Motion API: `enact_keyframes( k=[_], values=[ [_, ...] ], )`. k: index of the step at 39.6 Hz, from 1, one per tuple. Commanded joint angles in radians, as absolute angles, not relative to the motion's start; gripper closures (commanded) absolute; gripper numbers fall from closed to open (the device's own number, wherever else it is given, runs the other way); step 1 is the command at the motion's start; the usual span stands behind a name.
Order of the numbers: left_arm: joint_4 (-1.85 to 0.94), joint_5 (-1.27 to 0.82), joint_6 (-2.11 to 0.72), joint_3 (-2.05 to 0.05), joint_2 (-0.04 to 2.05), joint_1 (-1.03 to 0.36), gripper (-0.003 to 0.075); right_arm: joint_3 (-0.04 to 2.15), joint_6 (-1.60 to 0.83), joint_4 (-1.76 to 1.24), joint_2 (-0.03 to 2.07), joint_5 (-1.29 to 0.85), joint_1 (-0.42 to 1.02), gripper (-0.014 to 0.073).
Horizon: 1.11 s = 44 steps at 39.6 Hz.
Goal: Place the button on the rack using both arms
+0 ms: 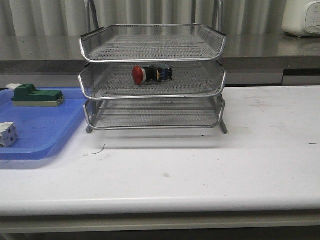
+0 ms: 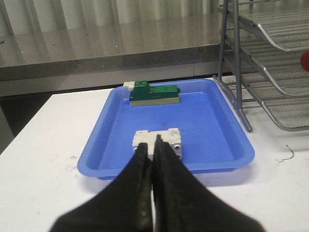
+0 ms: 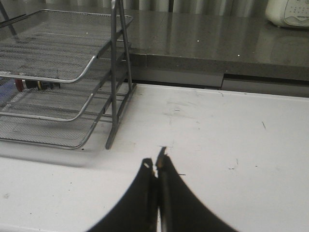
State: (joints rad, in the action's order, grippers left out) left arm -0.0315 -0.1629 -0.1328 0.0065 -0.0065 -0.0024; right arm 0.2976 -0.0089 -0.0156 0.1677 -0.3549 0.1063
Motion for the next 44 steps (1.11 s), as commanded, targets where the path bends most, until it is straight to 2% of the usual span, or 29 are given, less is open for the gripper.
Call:
enact_keyframes(
  k=[1, 30, 44],
  values=[
    [-0.042, -0.084, -0.125, 0.016, -0.028, -0.001, 0.0739, 0.325, -0.016, -0.007, 0.178, -0.271, 0.100, 0.0654],
    [-0.042, -0.084, -0.125, 0.016, -0.028, -0.001, 0.0739, 0.312, -0.016, 0.000, 0.178, -0.261, 0.100, 0.0654],
    [-0.042, -0.084, -0.125, 0.016, -0.028, -0.001, 0.0739, 0.038, -0.016, 0.012, 0.137, -0.199, 0.100, 0.0654]
  ],
)
